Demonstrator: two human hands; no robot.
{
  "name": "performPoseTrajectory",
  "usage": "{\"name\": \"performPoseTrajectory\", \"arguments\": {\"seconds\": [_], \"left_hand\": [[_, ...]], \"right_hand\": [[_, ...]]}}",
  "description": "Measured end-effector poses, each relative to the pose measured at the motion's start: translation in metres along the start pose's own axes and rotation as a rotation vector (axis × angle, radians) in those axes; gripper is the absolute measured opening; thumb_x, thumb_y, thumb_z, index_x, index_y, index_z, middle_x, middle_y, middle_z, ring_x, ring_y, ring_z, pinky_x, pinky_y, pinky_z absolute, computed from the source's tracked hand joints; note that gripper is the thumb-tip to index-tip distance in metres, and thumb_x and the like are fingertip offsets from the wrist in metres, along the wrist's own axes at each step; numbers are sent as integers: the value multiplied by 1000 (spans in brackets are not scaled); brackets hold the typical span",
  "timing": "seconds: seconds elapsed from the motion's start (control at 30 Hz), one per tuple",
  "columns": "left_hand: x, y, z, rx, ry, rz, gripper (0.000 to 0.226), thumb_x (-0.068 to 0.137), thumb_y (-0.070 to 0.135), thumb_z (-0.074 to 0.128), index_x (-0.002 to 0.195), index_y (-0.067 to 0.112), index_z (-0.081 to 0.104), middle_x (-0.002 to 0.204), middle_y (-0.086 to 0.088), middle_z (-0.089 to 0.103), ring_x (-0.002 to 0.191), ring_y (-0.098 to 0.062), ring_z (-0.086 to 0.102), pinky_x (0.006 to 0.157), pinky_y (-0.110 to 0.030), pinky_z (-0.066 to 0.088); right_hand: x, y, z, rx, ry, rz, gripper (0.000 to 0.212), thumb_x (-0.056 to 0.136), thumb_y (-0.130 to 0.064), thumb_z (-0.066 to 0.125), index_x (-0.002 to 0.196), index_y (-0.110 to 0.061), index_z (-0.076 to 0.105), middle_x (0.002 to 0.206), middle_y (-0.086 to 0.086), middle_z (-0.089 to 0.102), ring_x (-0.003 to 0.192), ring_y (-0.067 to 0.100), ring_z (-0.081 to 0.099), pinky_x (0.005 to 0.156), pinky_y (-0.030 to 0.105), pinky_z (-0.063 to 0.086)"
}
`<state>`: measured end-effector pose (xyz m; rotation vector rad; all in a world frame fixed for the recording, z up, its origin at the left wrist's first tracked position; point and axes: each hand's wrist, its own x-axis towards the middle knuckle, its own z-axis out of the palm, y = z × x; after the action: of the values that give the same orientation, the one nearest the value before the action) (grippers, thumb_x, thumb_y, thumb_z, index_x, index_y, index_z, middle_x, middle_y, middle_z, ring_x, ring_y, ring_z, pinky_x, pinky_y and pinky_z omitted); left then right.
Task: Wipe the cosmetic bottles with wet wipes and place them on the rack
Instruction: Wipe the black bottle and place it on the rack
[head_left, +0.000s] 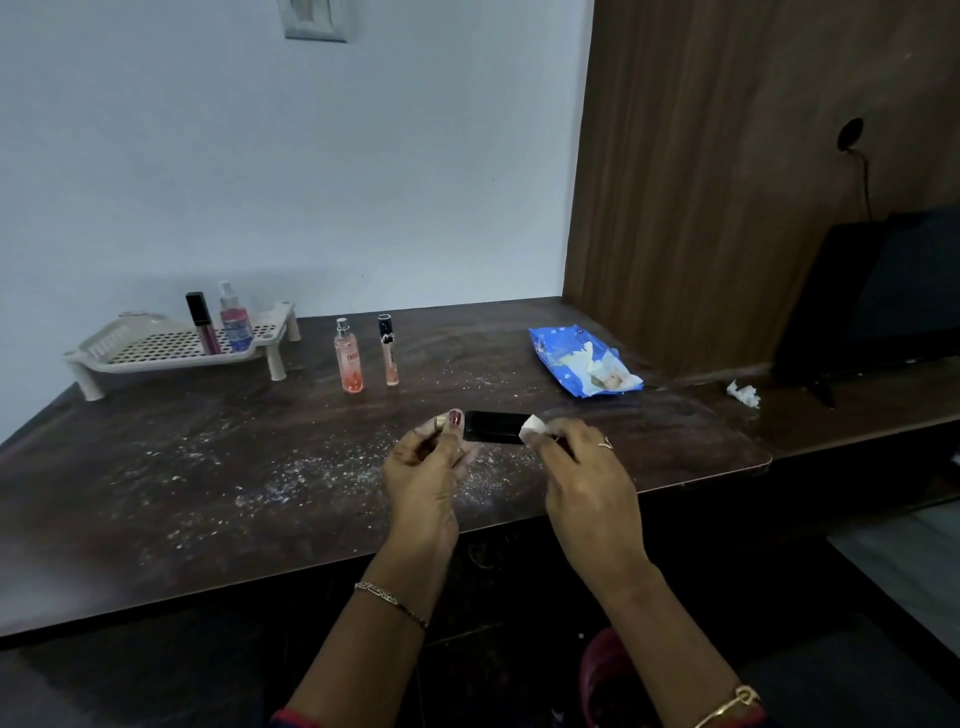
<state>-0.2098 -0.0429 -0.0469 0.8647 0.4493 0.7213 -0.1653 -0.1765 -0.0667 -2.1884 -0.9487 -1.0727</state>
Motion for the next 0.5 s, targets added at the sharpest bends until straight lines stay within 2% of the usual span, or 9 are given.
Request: {"name": "performPoseTrajectory", "arguments": {"seconds": [0.1,0.17,0.23,0.3,0.4,0.47,0.5], "left_hand": [[0,-1,-5,5,2,-12,7,82,7,66,87,2,64,70,-8,61,61,-13,62,67,-26,60],[0,0,-6,-11,9,-19,3,82,6,66,82,6,63,67,-5,64,59,-11,64,69,-27,60],[-1,0,-5,-26,13,-29,4,82,6,67,81,6,63,75,-6,67,66,-15,65,68,-29,60],[-3,-1,-3,-34,38,-36,7,80,7,69,80,7,62,85,-10,68,74,-20,65,62,-26,60],[-6,1,3,-64,89,-62,13,78,7,71,73,9,60,79,-8,69,64,-17,67,59,-25,59],[-6,4,5,-79,100,-88,15,77,9,73,73,9,59,72,-6,70,56,-12,68,59,-24,59],[-5,6,4,-76,94,-105,15,76,10,74,74,9,59,71,-5,70,56,-11,68,59,-24,59]], "right_hand": [[0,11,-4,33,-9,37,33,73,8,66,99,-12,68,95,4,61,80,24,59,65,36,53],[5,16,-4,165,47,236,23,78,6,62,89,-13,69,91,-1,61,80,18,60,74,33,50],[15,19,-3,375,98,470,25,80,2,62,86,-20,71,88,-9,61,82,10,61,78,27,49],[26,13,-1,572,87,552,25,82,-4,61,87,-26,70,89,-10,66,86,9,64,81,24,49],[32,-2,-1,595,-11,353,25,85,-5,60,87,-29,67,94,-15,65,91,0,61,82,14,46],[30,-3,-1,594,-100,245,19,86,-7,61,98,-20,69,106,-12,64,99,-2,59,86,11,44],[29,-1,-1,601,-145,216,23,85,-8,63,105,-18,68,112,-11,63,105,-2,58,90,13,44]]}}
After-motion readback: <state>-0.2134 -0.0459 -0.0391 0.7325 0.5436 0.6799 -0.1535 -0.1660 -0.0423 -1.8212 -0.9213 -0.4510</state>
